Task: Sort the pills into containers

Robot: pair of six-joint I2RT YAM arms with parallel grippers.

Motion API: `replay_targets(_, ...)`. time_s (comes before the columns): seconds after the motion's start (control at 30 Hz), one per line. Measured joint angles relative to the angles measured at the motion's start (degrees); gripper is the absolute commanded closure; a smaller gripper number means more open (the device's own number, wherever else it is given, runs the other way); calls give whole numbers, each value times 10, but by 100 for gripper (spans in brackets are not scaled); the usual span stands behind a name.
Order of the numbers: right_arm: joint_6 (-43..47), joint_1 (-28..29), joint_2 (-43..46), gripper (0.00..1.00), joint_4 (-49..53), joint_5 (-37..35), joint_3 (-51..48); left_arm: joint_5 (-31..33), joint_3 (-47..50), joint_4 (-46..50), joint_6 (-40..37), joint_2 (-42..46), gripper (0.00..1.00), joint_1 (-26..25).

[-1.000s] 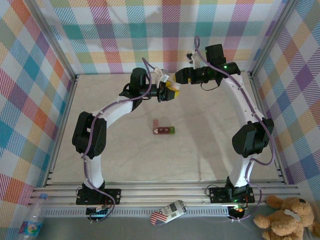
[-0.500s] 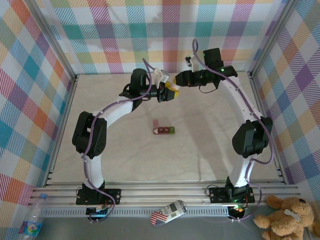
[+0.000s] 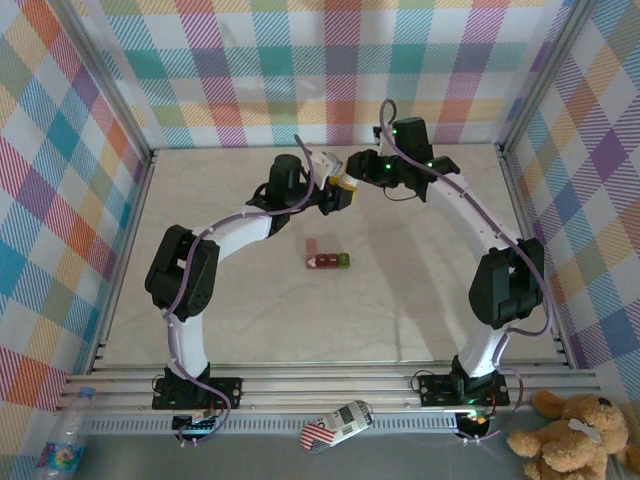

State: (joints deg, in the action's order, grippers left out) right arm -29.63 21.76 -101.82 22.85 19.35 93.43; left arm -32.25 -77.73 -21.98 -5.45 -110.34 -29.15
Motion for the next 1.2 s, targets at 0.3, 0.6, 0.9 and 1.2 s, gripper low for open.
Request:
replay_targets(0.3, -36, 7, 0, 34, -1, -30, 21, 50, 7, -41, 3, 2, 100, -8)
replay_targets(0.6, 2, -45, 57, 16, 16, 59, 14, 13, 7, -83, 32, 2, 100, 21)
replay_targets(0.9, 137, -73, 46, 18, 109, 144, 129, -102, -31, -52, 42, 2, 100, 37)
replay_targets(1.2, 198, -60, -27, 22, 194, 161, 208, -157, -47, -31, 46, 2, 100, 37)
